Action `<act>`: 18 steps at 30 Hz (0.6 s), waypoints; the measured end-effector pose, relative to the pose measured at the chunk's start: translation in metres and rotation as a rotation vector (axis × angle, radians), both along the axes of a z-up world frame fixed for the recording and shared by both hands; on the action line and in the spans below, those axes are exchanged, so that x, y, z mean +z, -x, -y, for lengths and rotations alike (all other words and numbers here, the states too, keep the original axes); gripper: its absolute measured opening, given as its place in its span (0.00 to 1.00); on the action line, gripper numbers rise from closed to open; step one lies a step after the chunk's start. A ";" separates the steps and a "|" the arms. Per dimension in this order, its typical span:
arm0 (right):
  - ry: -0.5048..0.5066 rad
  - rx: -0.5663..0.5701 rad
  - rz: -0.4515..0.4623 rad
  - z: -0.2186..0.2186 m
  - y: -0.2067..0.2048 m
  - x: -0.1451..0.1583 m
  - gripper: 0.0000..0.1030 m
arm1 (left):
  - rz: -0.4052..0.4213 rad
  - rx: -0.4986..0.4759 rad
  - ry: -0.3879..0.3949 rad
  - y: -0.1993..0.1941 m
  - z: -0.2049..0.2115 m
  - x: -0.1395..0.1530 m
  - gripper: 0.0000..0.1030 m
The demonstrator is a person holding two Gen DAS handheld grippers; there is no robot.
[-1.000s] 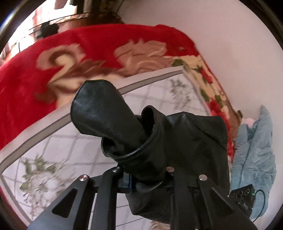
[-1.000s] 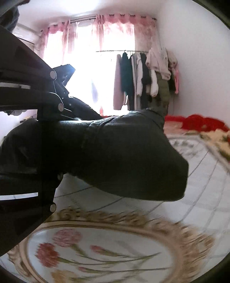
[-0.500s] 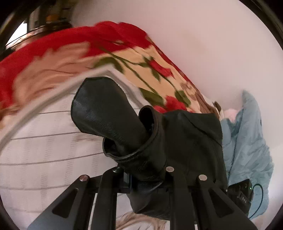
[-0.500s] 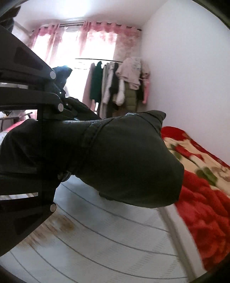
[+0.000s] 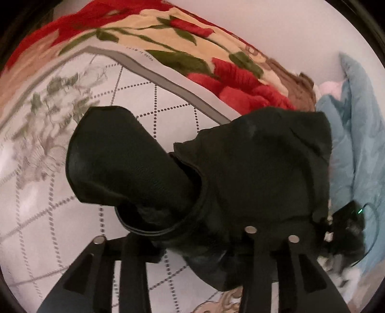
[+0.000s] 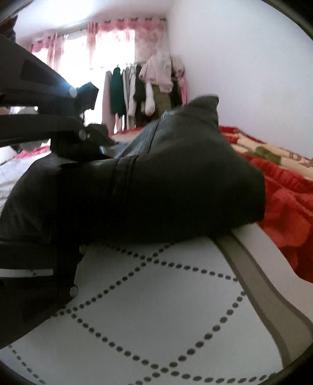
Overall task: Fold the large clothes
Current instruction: 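Open both tools and release the folded jacket onto the sheet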
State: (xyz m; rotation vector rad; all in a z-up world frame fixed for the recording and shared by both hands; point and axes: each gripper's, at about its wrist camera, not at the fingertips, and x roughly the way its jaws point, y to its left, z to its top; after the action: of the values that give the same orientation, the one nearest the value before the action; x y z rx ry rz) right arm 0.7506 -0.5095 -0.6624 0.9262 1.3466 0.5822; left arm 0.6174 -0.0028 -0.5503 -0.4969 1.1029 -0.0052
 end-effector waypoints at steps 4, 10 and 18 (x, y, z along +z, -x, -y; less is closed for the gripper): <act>0.235 0.025 -0.014 -0.011 0.005 0.027 0.66 | -0.010 -0.055 -0.142 0.004 0.010 0.017 0.63; 0.844 0.035 0.072 -0.055 0.046 0.094 0.80 | -0.008 -0.115 -0.354 0.016 0.021 0.048 0.97; 1.147 -0.039 0.122 -0.107 0.134 0.178 0.83 | 0.060 -0.184 -0.441 0.057 0.037 0.131 1.00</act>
State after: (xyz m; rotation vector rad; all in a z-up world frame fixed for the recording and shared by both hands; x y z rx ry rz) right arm 0.6166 -0.4022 -0.4847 -0.0284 1.2648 -0.2030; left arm 0.5601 -0.0397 -0.4193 0.0003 1.0495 0.0610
